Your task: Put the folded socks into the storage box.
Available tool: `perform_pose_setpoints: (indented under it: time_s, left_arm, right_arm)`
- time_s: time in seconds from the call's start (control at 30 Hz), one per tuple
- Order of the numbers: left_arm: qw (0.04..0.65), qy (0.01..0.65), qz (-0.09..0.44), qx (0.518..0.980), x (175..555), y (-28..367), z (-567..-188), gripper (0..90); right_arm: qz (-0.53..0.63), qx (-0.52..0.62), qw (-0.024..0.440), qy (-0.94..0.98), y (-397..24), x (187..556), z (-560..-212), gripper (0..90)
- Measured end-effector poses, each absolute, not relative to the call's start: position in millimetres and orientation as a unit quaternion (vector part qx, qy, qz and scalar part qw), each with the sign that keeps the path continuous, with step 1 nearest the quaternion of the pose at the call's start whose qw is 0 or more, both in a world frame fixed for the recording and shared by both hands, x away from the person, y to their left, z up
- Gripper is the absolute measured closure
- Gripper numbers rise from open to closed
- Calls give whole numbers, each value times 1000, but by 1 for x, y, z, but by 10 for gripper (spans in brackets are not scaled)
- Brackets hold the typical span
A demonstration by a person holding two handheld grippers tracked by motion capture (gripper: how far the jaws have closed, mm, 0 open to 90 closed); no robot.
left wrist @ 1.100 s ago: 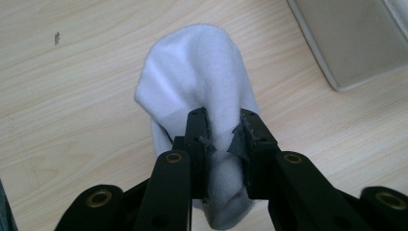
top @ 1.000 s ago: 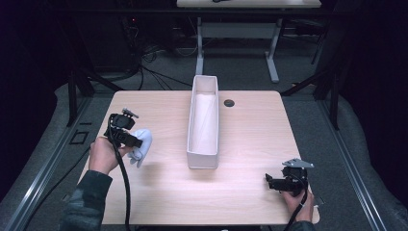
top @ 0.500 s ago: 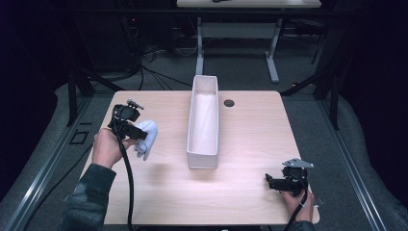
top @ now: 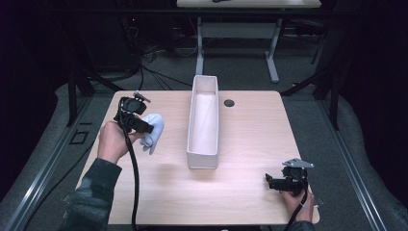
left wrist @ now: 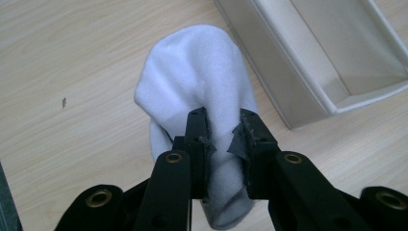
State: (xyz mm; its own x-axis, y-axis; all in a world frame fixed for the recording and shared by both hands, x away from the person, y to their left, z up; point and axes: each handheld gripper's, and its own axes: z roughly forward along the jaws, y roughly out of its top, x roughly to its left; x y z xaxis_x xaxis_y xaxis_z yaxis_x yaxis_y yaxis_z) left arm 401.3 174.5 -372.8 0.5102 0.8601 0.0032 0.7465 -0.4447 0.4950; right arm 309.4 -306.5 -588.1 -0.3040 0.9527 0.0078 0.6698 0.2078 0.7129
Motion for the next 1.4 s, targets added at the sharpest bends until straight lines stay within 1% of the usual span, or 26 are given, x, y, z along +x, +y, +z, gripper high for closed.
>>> perform_pose_setpoints:
  time_s: [0.5, 0.83, 1.4]
  left_arm:
    - [238, 460, 128, 846, 407, 145, -356, 757]
    - [244, 437, 129, 856, 408, 114, -348, 757]
    - [255, 418, 119, 864, 416, 77, -348, 756]
  right_arm:
    - [314, 545, 226, 744, -307, 309, -588, 50]
    - [314, 546, 226, 744, -307, 309, -588, 51]
    - [313, 545, 228, 744, -307, 309, -588, 54]
